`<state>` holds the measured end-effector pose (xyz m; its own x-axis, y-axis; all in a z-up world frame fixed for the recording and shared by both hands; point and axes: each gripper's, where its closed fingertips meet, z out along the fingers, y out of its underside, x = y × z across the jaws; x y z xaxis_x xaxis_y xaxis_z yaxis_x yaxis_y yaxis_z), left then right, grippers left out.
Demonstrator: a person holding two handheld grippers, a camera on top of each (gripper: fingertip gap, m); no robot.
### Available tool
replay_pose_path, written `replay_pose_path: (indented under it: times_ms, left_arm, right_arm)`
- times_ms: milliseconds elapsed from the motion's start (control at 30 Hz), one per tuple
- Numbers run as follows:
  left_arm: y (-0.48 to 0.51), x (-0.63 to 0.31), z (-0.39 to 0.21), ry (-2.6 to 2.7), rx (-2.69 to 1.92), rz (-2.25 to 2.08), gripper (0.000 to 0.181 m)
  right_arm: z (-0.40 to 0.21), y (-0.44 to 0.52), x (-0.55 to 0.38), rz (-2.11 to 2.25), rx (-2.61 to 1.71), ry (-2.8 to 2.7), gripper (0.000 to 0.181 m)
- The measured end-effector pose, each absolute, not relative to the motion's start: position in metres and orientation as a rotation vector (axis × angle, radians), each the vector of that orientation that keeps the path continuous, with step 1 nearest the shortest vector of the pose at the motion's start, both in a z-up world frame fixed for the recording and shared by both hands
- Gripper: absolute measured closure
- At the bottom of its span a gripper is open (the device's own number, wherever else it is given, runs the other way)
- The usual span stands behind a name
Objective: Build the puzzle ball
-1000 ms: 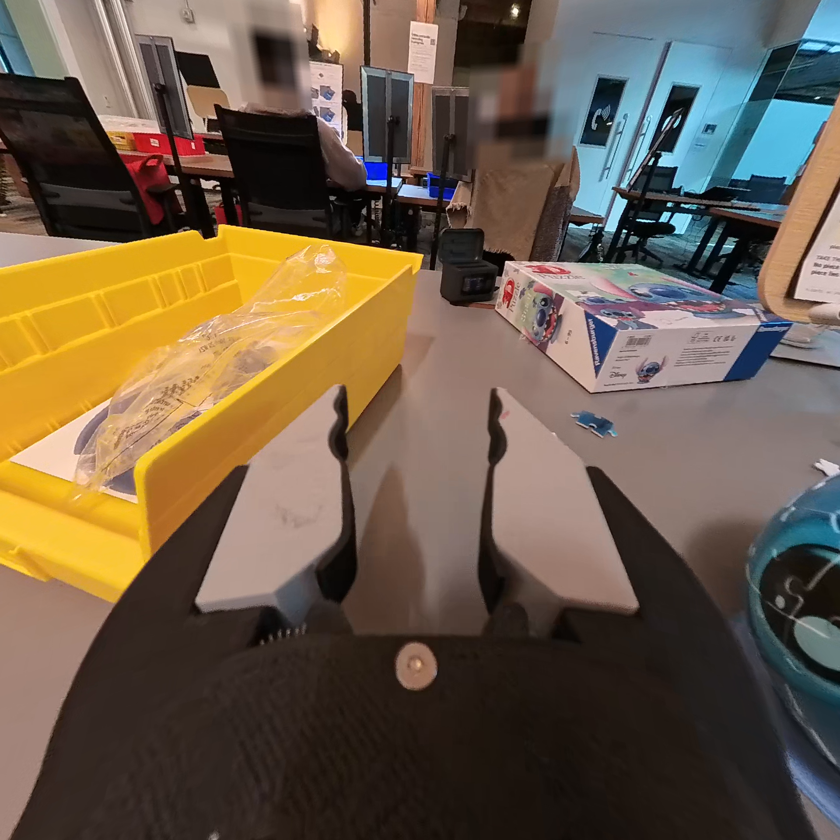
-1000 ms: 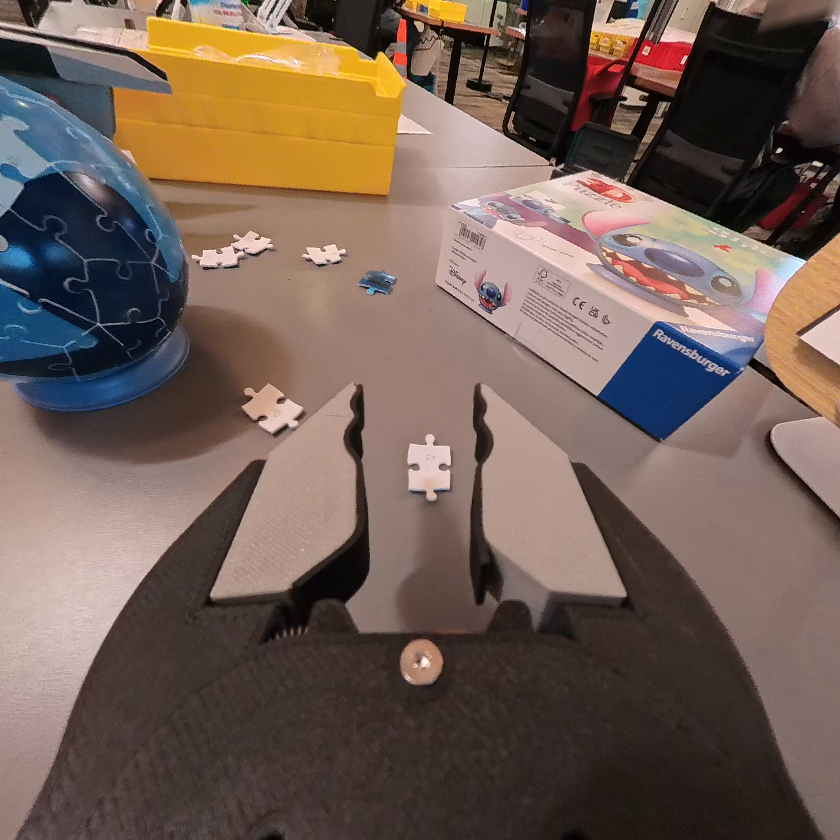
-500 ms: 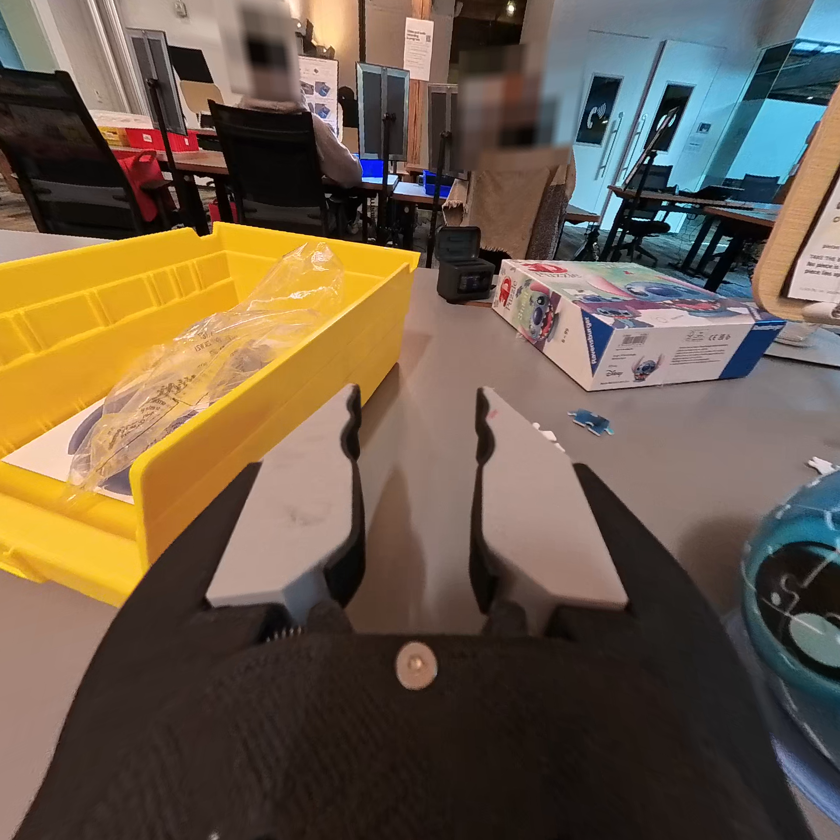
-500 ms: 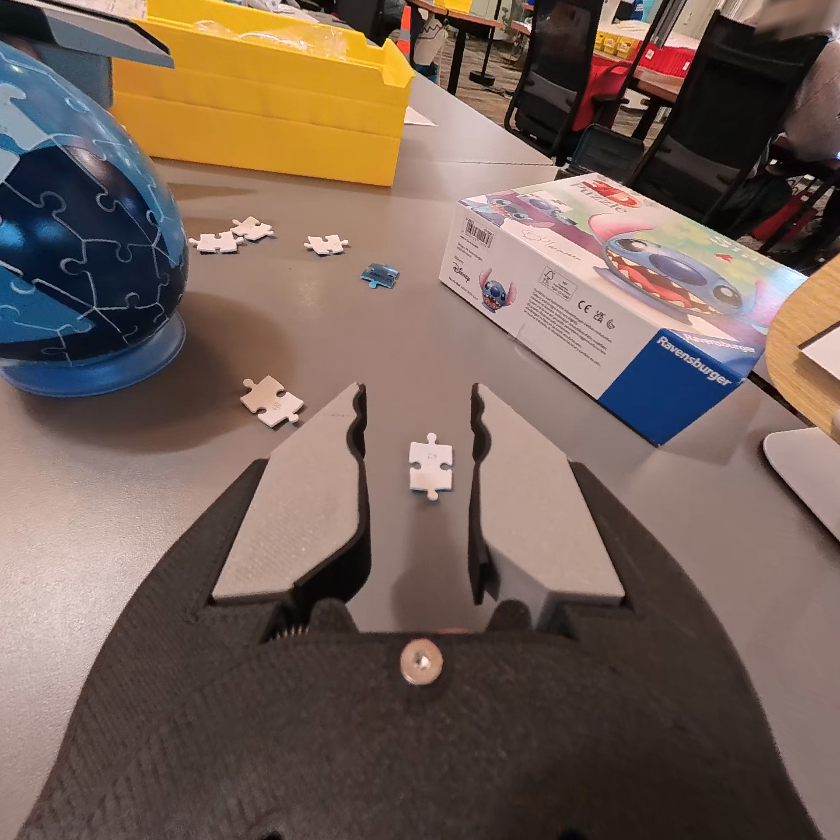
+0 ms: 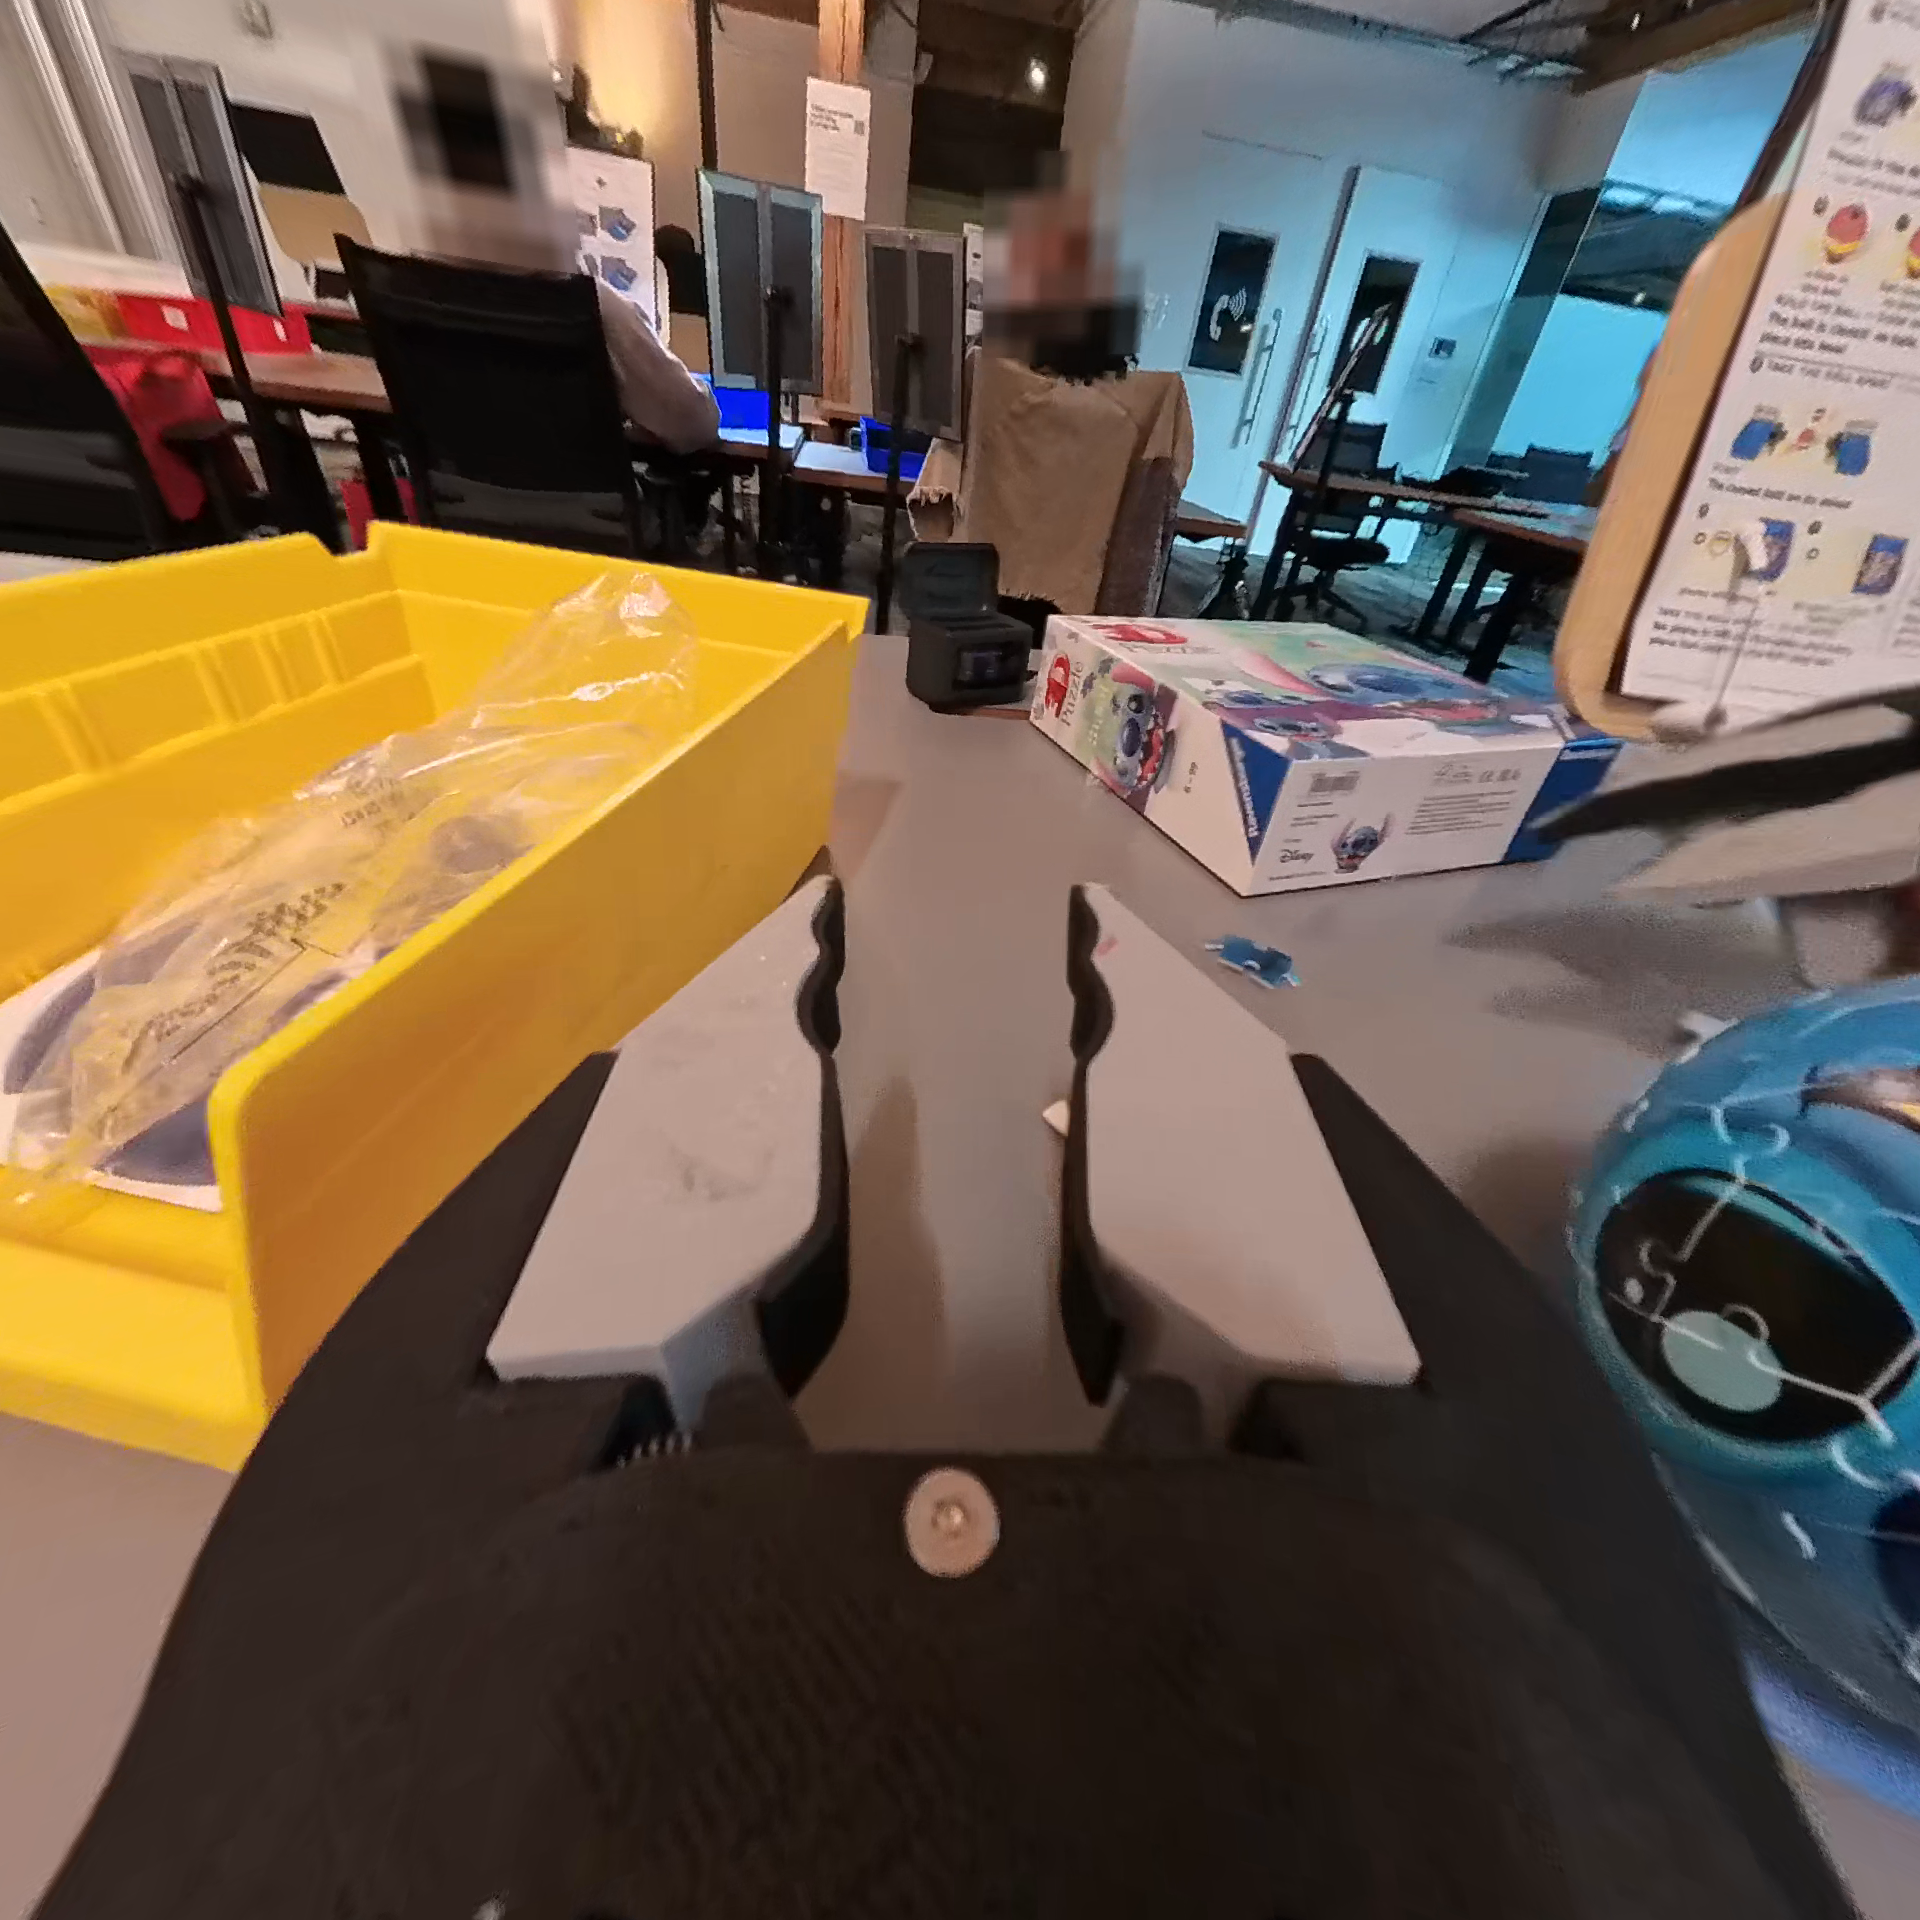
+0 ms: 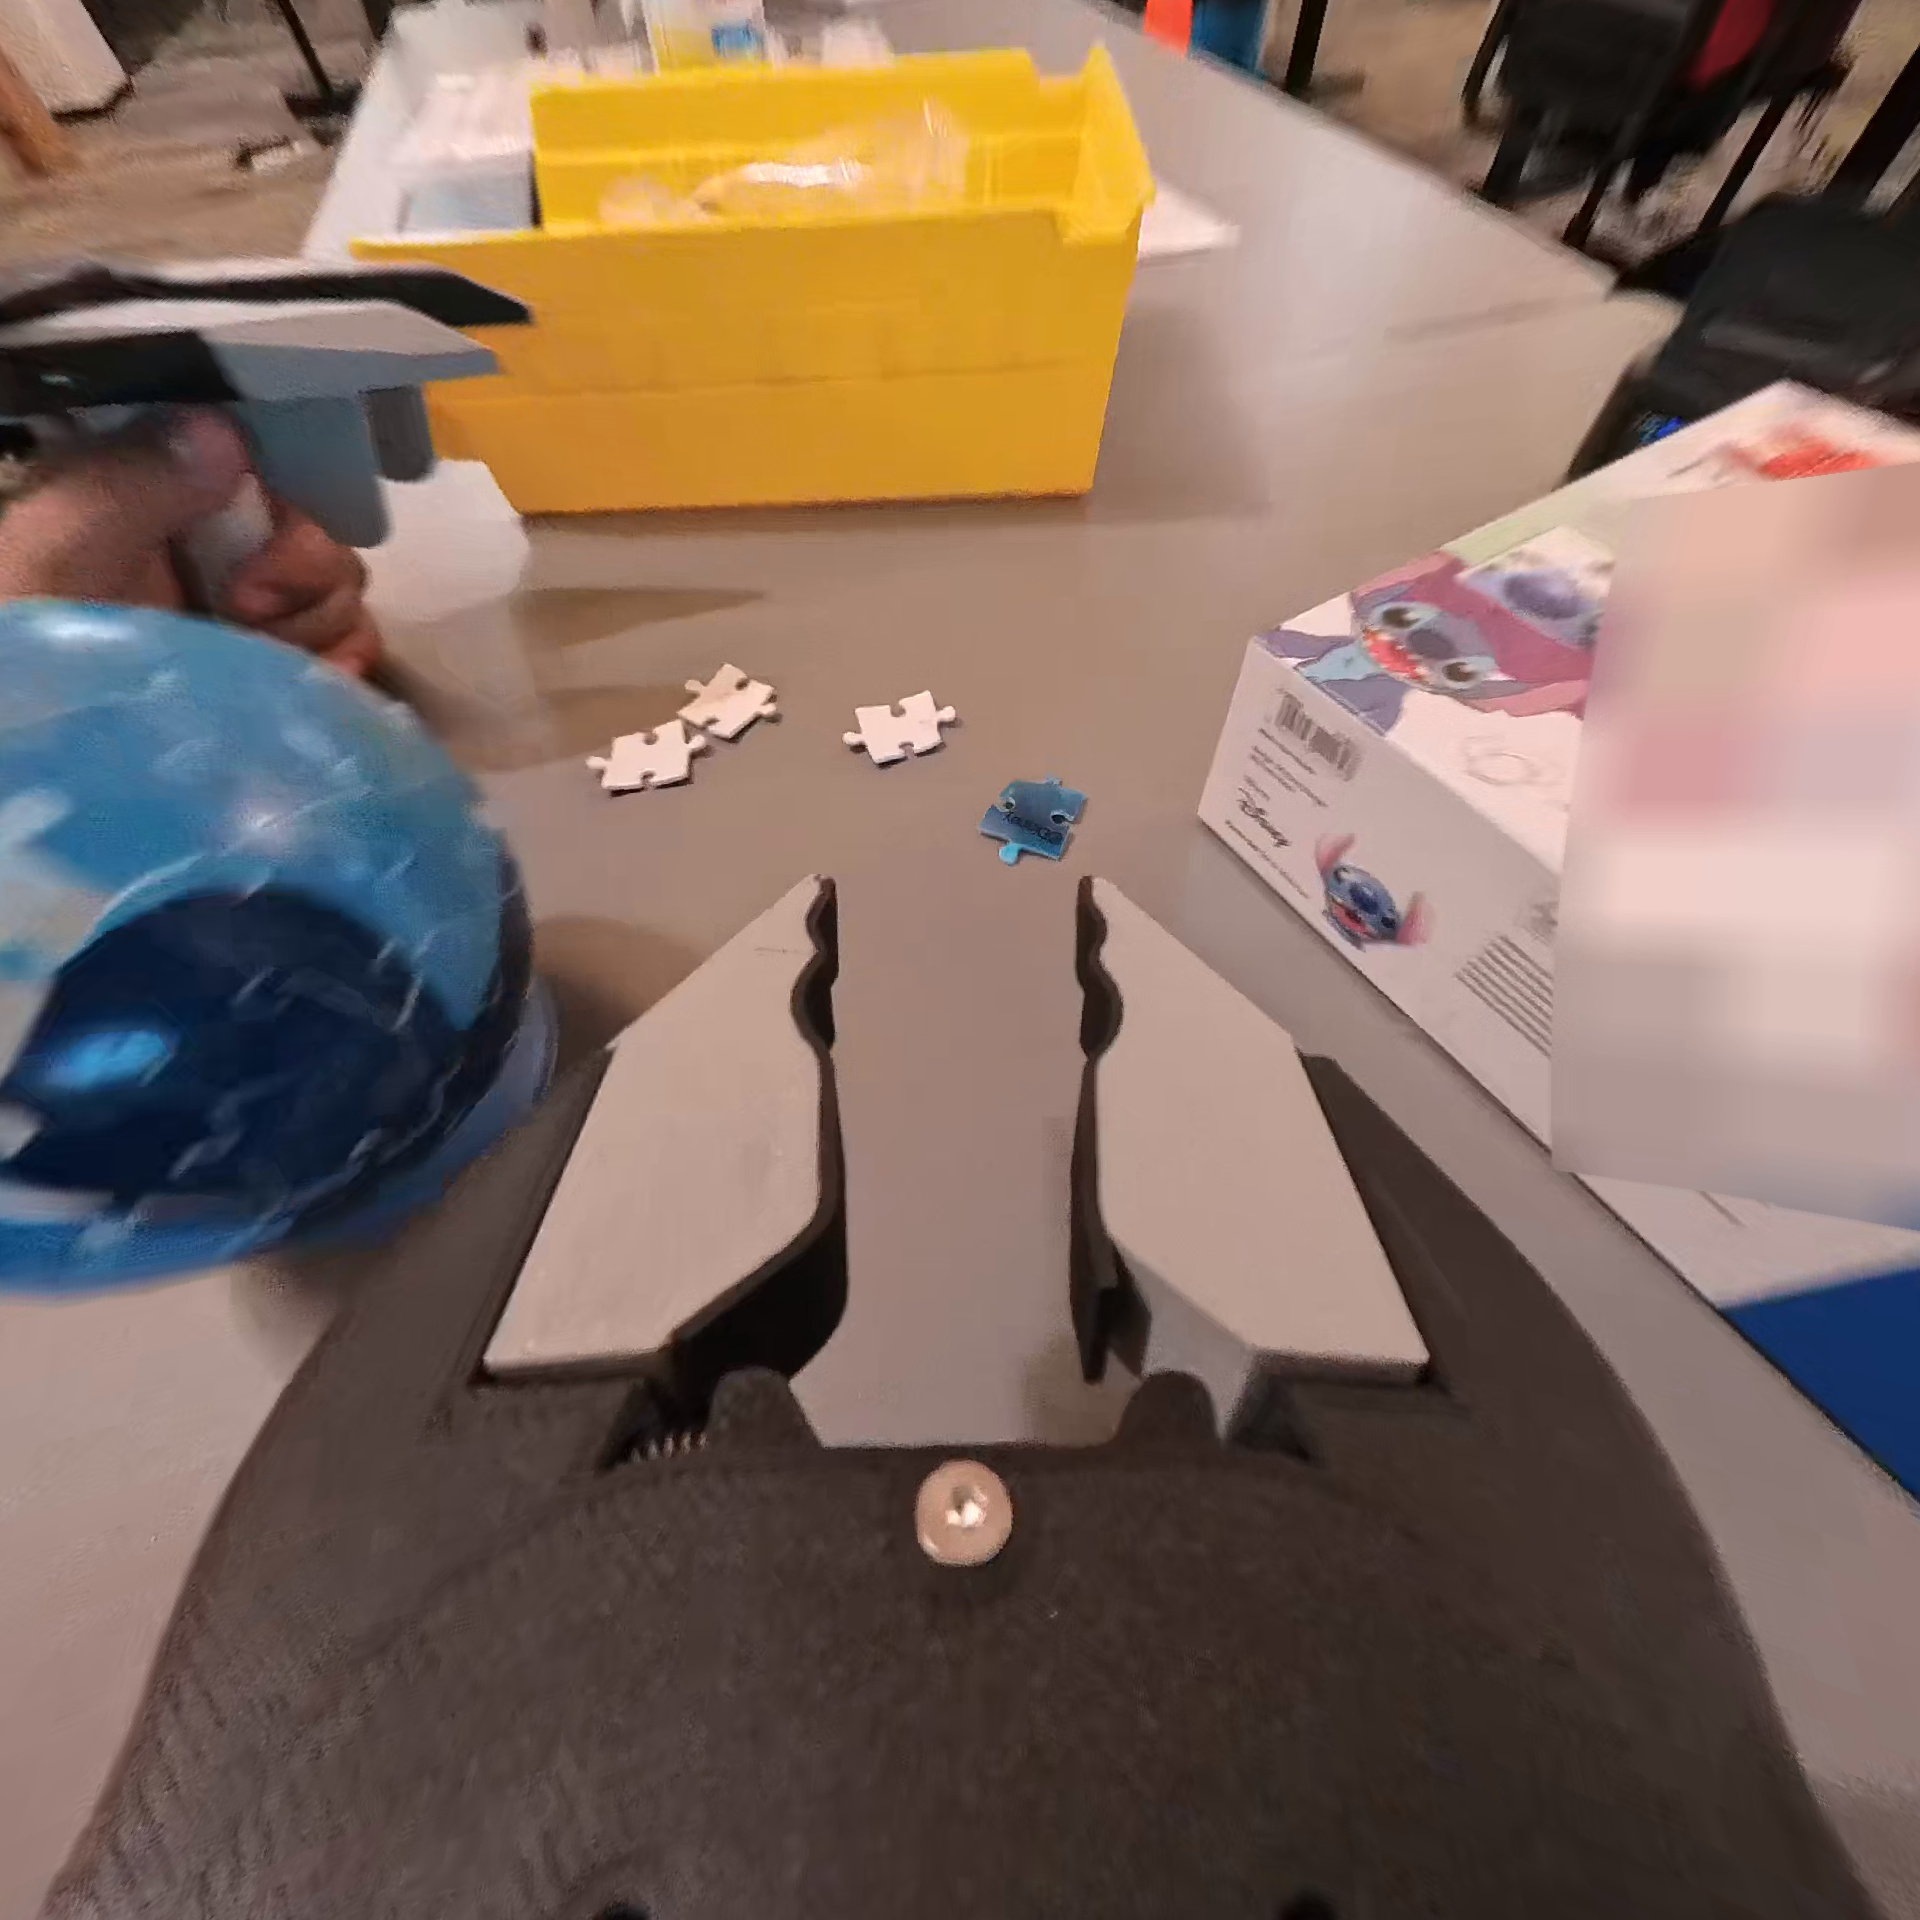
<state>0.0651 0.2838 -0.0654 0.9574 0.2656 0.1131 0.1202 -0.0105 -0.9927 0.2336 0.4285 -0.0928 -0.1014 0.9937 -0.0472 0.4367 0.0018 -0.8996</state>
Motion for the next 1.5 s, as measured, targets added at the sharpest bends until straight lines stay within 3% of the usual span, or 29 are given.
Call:
replay_pose_path:
  times_ms: [333, 400, 433, 600, 867, 1033, 1200, 1500]
  left_arm:
    - [0.283, 0.075, -0.063, -0.238, -1.581, 0.167, 0.144]
    - [0.283, 0.075, -0.063, -0.243, -1.577, 0.155, 0.144]
    - [0.283, 0.075, -0.062, -0.242, -1.575, 0.156, 0.144]
    - [0.283, 0.077, -0.062, -0.23, -1.573, 0.171, 0.145]
    - [0.286, 0.088, -0.06, -0.14, -1.585, 0.15, 0.152]
    - [0.304, 0.134, -0.026, 0.373, -1.68, 0.355, 0.155]
    - [0.335, 0.202, 0.007, 0.729, -1.775, 0.198, 0.138]
    - [0.385, 0.267, 0.03, 0.971, -1.738, 0.203, 0.136]
  right_arm:
    - [-0.166, 0.44, 0.155, 0.743, -1.613, -1.807, 0.131]
    - [-0.167, 0.439, 0.152, 0.747, -1.609, -1.824, 0.14]
    - [-0.168, 0.438, 0.151, 0.738, -1.595, -1.842, 0.154]
    - [-0.159, 0.43, 0.153, 0.744, -1.517, -1.863, 0.155]
    - [-0.077, 0.395, 0.201, 1.489, -1.579, -1.772, 0.155]
    - [-0.025, 0.387, 0.236, 1.977, -1.542, -1.666, 0.155]
    - [0.018, 0.388, 0.26, 2.464, -1.458, -1.481, 0.155]
    - [0.044, 0.38, 0.279, 2.768, -1.316, -1.422, 0.156]
